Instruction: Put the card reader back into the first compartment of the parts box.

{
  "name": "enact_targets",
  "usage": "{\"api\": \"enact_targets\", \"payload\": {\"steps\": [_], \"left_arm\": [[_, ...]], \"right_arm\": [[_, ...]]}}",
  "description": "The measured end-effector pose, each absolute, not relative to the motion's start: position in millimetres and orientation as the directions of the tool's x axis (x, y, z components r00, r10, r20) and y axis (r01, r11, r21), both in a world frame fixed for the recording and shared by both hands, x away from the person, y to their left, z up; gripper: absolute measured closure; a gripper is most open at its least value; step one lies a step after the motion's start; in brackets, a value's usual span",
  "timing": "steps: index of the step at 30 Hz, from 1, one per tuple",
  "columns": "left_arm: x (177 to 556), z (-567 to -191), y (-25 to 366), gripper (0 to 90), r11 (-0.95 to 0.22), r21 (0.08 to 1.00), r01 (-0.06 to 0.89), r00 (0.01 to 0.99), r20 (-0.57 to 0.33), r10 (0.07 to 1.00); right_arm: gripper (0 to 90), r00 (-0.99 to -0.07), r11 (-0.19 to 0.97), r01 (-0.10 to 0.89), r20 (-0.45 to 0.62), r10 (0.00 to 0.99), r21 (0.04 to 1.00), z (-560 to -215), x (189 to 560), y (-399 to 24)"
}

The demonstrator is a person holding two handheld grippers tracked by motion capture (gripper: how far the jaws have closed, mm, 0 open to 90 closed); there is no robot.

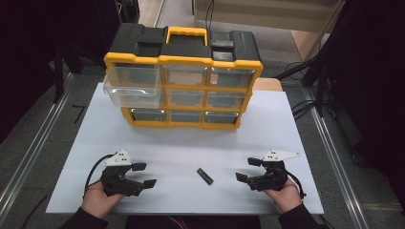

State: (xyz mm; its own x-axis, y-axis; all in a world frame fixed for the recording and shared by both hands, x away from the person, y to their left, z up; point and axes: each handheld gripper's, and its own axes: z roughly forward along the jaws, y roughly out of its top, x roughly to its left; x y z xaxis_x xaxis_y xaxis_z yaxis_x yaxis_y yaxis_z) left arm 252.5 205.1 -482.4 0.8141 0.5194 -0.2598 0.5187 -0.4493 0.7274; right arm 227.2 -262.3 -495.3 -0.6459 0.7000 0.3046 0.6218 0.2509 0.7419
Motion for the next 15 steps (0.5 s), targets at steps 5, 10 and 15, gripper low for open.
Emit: {"api": "enact_targets", "payload": {"steps": [5,10,15], "left_arm": [[253.4,-482.2,207.1,24.8,-0.442,0.732,0.519,0.811,-0.257,0.525],[253.1,-481.3,208.6,24.9,-0.441,0.738,0.511,0.812,-0.245,0.531],[254.7,-481.3,208.9,25.1,-0.434,0.741,0.513,0.809,-0.248,0.533]], "right_arm": [[13.8,-0.644,0.247,0.621,0.305,0.702,0.744,-494.1,228.2,-262.4],[13.8,-0.639,0.251,0.624,0.298,0.709,0.740,-494.1,229.3,-262.6],[13.8,-0.639,0.252,0.634,0.312,0.703,0.731,-495.5,229.3,-262.2]]}}
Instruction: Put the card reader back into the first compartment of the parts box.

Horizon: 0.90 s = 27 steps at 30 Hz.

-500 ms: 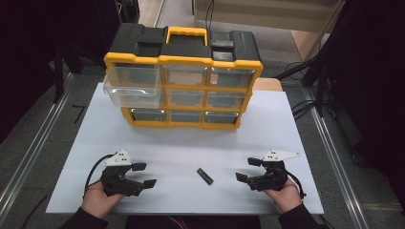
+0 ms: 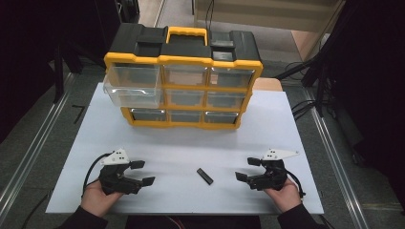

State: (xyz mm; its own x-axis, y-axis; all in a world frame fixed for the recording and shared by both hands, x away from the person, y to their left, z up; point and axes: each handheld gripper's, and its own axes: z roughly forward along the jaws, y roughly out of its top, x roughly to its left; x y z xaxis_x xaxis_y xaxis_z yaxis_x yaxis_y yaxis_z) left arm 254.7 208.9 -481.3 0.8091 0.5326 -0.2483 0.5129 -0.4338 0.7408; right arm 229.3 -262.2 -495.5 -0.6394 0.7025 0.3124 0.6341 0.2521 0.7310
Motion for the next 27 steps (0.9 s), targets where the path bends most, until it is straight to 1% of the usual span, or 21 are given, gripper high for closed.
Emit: {"api": "enact_targets", "payload": {"steps": [22,27], "left_arm": [[251.0,-480.1,209.1,25.2,-0.440,0.744,0.502,0.810,-0.226,0.541],[251.2,-479.8,208.4,25.2,-0.438,0.748,0.499,0.813,-0.228,0.536]], "right_arm": [[14.7,-0.663,0.270,0.634,0.329,0.673,0.725,-495.8,229.7,-256.8],[14.7,-0.658,0.252,0.642,0.351,0.666,0.724,-489.9,231.6,-254.2]]}}
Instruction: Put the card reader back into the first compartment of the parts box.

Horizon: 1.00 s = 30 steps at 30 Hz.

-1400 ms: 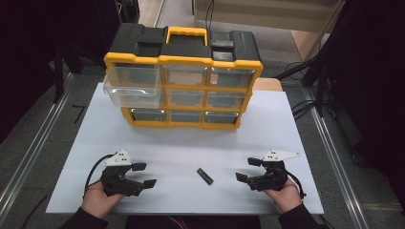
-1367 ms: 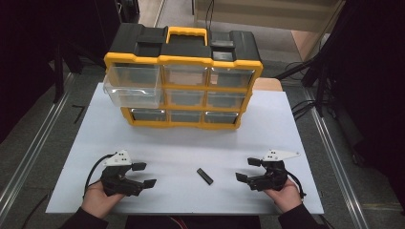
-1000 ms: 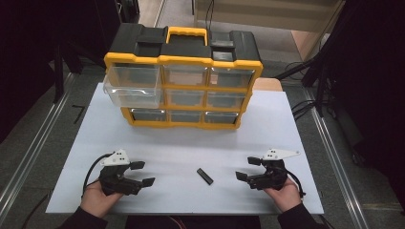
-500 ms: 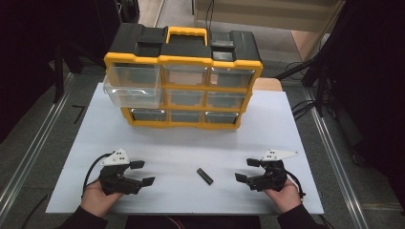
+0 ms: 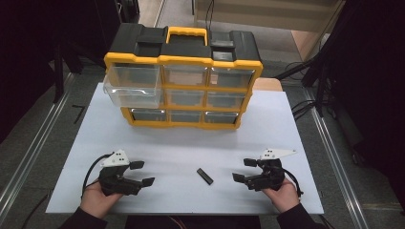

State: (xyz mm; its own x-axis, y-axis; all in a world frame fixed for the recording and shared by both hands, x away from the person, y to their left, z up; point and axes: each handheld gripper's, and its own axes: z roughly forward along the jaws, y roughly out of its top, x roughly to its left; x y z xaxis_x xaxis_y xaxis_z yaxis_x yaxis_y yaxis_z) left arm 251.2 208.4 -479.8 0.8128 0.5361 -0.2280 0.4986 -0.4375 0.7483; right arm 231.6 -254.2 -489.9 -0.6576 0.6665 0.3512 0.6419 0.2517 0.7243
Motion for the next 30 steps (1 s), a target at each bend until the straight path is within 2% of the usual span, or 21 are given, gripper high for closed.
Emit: {"api": "enact_targets", "payload": {"steps": [14,18,20,30], "left_arm": [[252.1,-478.9,205.6,25.2,-0.440,0.748,0.497,0.816,-0.231,0.529],[252.3,-478.7,205.4,25.3,-0.446,0.747,0.494,0.819,-0.227,0.527],[252.2,-479.1,204.8,25.3,-0.445,0.746,0.496,0.816,-0.225,0.532],[252.2,-479.3,204.6,25.3,-0.448,0.745,0.494,0.820,-0.228,0.526]], "right_arm": [[15.1,-0.657,0.256,0.630,0.328,0.679,0.734,-471.7,244.5,-248.5],[15.3,-0.665,0.268,0.624,0.318,0.676,0.734,-467.6,249.1,-239.9],[18.2,-0.666,0.265,0.618,0.315,0.676,0.740,-464.2,251.8,-235.5],[18.2,-0.685,0.276,0.609,0.318,0.655,0.743,-454.3,266.0,-215.3]]}}
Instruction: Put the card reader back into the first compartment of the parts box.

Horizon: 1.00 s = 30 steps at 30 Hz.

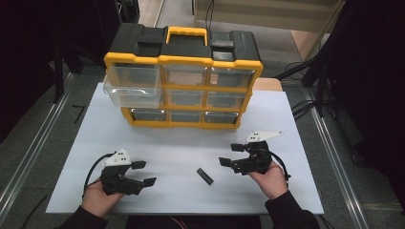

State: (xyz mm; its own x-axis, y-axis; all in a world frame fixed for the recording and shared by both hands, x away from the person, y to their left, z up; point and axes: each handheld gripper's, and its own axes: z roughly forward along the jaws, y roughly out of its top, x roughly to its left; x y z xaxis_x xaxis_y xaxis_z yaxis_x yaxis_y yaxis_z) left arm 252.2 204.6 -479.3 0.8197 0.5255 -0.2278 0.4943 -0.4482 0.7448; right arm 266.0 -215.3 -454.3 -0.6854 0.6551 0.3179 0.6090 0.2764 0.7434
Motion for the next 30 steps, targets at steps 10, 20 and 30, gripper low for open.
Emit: {"api": "enact_targets", "payload": {"steps": [10,20,30], "left_arm": [[252.0,-479.6,203.9,25.3,-0.451,0.743,0.494,0.822,-0.231,0.520],[252.1,-479.9,203.5,25.3,-0.454,0.740,0.497,0.822,-0.232,0.521],[252.0,-479.6,203.8,25.3,-0.453,0.742,0.495,0.823,-0.232,0.519]], "right_arm": [[18.4,-0.694,0.288,0.610,0.323,0.644,0.738,-447.4,275.8,-196.9],[18.2,-0.699,0.306,0.598,0.294,0.652,0.741,-445.8,281.4,-178.0],[19.0,-0.698,0.328,0.609,0.293,0.653,0.722,-452.8,282.6,-166.6]]}}
